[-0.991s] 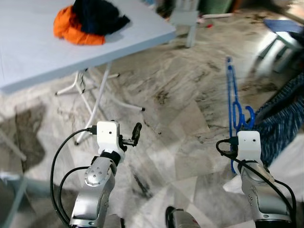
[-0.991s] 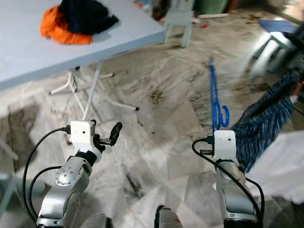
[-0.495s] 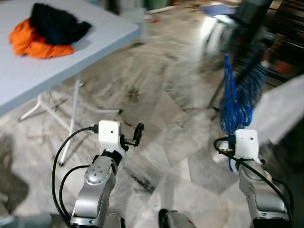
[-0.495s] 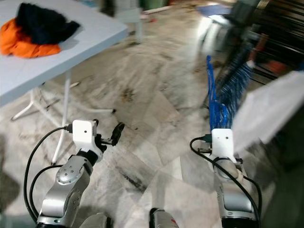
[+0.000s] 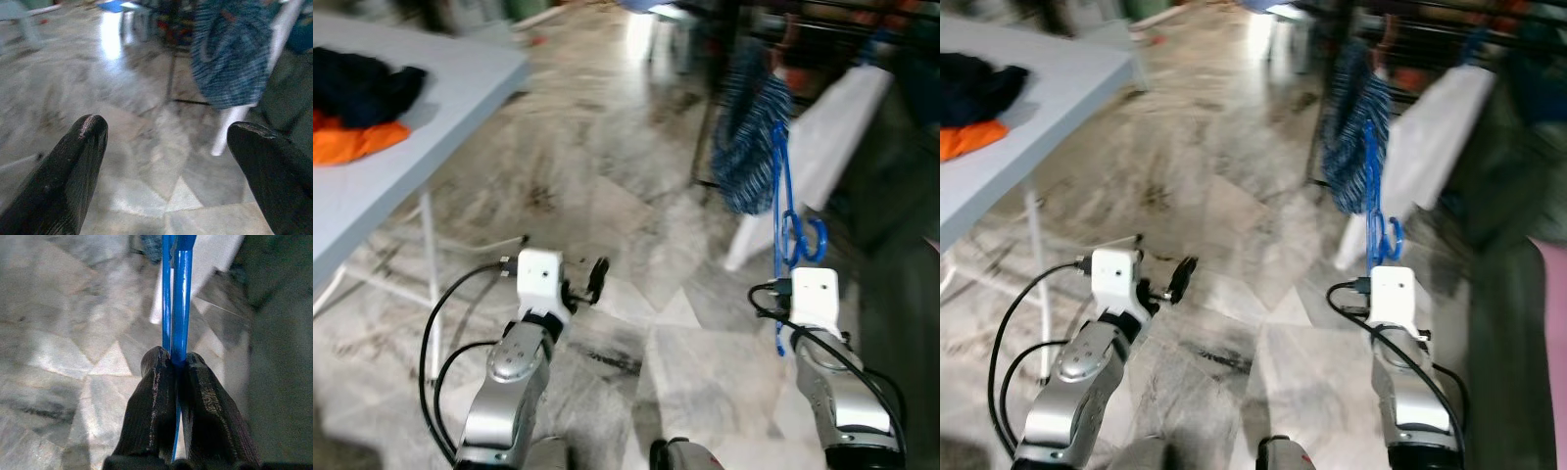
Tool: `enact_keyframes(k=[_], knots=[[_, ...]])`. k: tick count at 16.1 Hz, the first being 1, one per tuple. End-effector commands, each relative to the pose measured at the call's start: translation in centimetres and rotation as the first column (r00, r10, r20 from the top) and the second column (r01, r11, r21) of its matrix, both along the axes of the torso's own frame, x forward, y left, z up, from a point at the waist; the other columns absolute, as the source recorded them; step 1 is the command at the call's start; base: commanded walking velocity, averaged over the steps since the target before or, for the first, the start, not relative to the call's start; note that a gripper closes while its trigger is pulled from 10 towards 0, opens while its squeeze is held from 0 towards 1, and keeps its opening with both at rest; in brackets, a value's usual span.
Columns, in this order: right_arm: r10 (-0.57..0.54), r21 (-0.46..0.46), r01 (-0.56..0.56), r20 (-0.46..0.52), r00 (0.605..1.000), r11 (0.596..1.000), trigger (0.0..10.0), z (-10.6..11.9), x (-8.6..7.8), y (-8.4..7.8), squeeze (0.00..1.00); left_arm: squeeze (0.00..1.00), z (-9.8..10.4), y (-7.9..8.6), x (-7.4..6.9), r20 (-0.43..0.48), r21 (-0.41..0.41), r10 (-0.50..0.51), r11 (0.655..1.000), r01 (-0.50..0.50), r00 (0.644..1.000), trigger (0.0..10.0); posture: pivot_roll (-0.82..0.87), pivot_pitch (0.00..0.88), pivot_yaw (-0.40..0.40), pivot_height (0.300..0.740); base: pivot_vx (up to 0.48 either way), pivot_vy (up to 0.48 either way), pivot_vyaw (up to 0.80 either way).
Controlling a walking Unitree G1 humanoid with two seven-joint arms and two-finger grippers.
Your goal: Hang hanger
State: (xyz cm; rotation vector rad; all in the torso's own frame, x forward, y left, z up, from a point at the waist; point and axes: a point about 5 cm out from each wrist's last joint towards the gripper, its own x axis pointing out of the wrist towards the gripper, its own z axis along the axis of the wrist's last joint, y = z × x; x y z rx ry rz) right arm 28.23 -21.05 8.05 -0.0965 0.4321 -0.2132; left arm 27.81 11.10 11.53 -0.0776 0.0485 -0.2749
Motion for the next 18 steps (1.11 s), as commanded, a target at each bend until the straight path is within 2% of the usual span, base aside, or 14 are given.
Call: enact_keyframes(k=[1,2,3,5,11,15,18], knots=[[0.008,0.012,-0.008,0.028,1.0,1.0,10.0,0.4,-0.1,0.3,0.0,0.0,-0.4,0.2,-0.5,-0.008,0.017,-0.023,1.0,0.023,1.0,10.0,-0.03,0.216,-0.032,0.74,0.0,0.0,0.0],[0.003,-0.008,-0.003,0.019,1.0,1.0,10.0,0.3,-0.1,0.1,0.0,0.0,-0.4,0.0,-0.6,-0.013,0.021,-0.047,0.999,0.047,0.999,10.0,-0.04,0.215,-0.028,0.74,0.0,0.0,0.0],[-0.013,-0.005,0.013,0.004,1.0,1.0,10.0,0.0,-0.3,-0.1,0.0,0.0,-0.4,-0.2,-0.7,-0.011,-0.007,-0.063,0.998,0.063,0.998,10.0,-0.04,0.214,-0.026,0.74,0.0,0.0,0.0],[-0.061,0.026,0.061,-0.006,0.998,0.998,10.0,-0.3,-0.5,-0.2,0.0,0.0,-0.4,-0.4,-0.7,-0.001,-0.005,-0.094,0.996,0.094,0.996,10.0,-0.03,0.204,-0.014,0.74,0.0,0.0,0.0],[-0.114,0.088,0.114,-0.001,0.993,0.99,10.0,-1.1,-0.1,0.6,0.0,0.0,-1.2,0.0,0.2,-0.026,0.029,-0.122,0.992,0.122,0.992,10.0,-0.02,0.153,0.049,0.74,0.0,0.0,-0.8],[-0.145,0.076,0.144,0.001,0.989,0.987,10.0,-0.9,-0.2,-0.8,0.0,0.0,-0.9,-1.0,0.4,-0.003,0.019,-0.165,0.986,0.165,0.986,10.0,-0.05,0.158,0.034,0.74,0.332,0.0,0.0],[-0.142,0.064,0.143,-0.012,0.99,0.988,10.0,-1.2,-0.6,-1.1,0.0,0.0,-1.4,-1.1,0.4,-0.015,0.007,-0.159,0.987,0.159,0.987,10.0,-0.06,0.158,0.022,0.74,0.364,0.0,-0.44]])
